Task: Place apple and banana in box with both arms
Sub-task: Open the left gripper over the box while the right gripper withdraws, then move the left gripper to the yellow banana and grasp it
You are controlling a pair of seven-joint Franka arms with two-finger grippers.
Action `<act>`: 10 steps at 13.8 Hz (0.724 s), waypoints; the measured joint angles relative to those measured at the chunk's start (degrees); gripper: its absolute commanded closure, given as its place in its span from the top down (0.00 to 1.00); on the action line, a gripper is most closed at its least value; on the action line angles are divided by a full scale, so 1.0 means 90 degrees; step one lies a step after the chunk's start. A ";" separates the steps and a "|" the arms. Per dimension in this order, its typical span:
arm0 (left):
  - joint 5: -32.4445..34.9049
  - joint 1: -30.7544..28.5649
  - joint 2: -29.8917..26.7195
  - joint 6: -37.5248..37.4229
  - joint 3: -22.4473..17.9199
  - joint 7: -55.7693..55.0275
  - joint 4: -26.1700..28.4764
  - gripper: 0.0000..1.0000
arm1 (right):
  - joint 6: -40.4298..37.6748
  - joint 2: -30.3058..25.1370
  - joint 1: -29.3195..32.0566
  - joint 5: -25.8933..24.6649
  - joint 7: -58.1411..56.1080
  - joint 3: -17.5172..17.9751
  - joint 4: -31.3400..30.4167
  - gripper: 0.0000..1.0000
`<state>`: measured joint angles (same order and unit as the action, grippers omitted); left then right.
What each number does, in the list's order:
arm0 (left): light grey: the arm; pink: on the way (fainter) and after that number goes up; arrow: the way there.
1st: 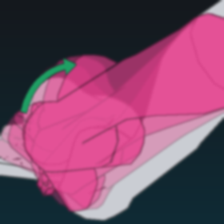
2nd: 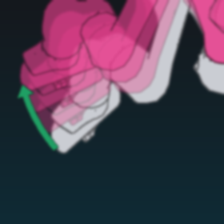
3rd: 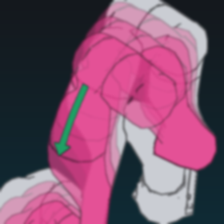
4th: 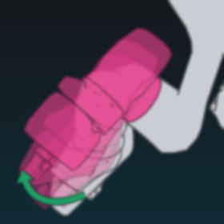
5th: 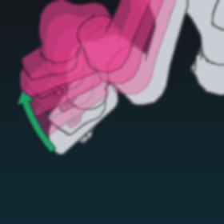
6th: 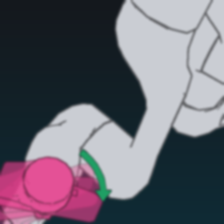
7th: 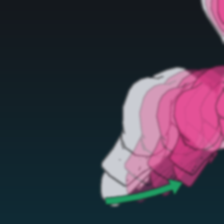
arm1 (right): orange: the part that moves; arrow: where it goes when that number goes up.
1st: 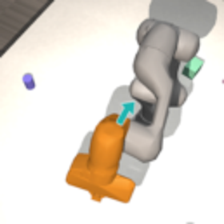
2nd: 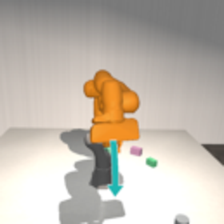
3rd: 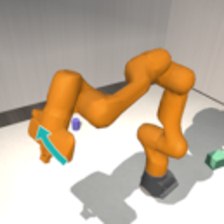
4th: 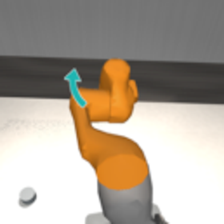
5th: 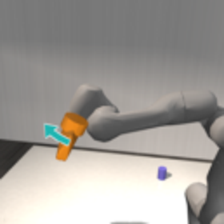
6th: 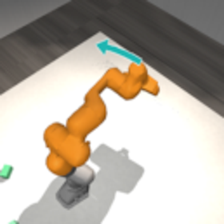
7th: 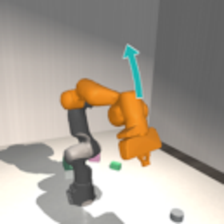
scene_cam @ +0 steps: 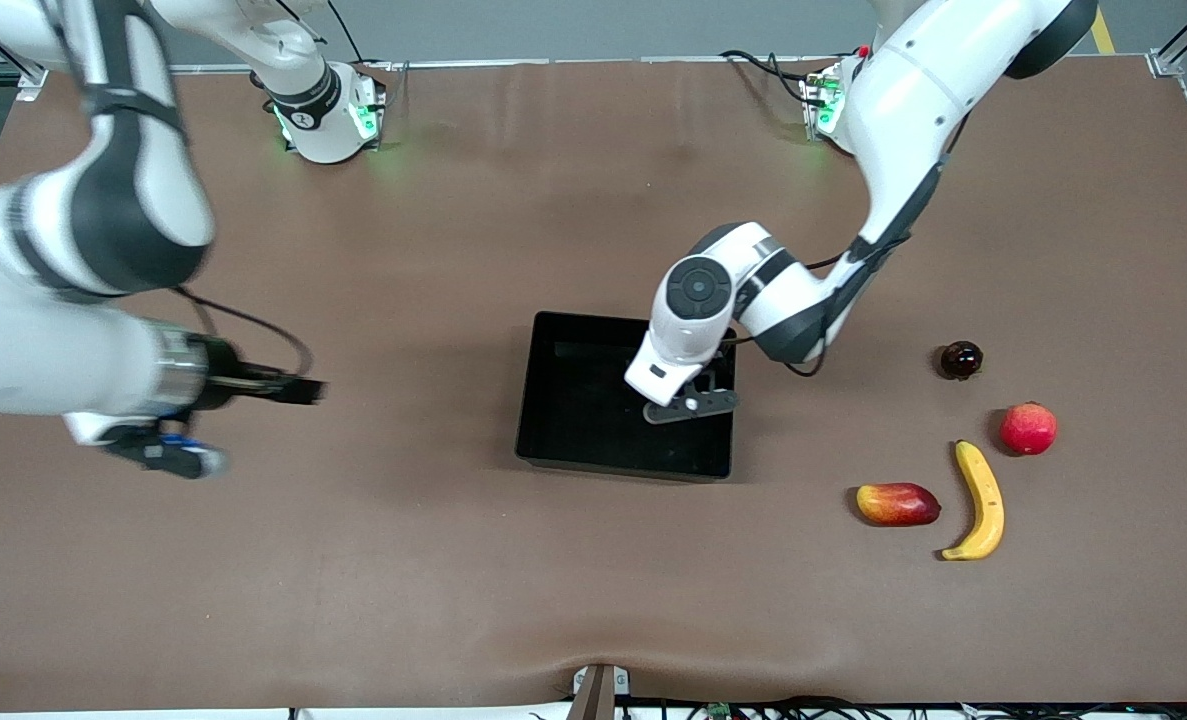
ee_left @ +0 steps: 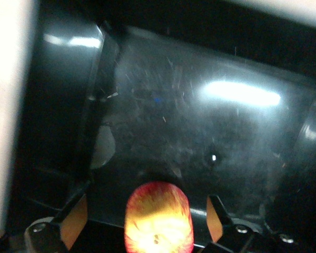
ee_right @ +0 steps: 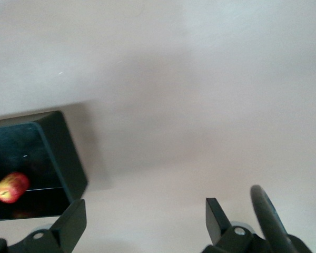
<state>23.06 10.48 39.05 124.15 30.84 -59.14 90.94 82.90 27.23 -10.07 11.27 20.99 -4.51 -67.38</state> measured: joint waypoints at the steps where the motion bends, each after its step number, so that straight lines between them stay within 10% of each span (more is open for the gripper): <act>1: 0.0000 -0.0154 -0.0228 -0.0250 -0.0002 0.0021 -0.0129 1.00 | -0.0103 -0.0178 0.0160 -0.0482 -0.0160 -0.0001 0.0019 1.00; 10: 0.0001 -0.3041 -0.0761 -0.0975 -0.0083 0.3339 -0.0221 1.00 | -0.0264 -0.1764 0.1435 -0.1194 -0.2529 -0.0025 -0.0799 1.00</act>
<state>23.07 -16.89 32.20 115.38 30.10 -29.09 88.96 80.53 11.35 2.84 0.53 -1.77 -4.74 -74.58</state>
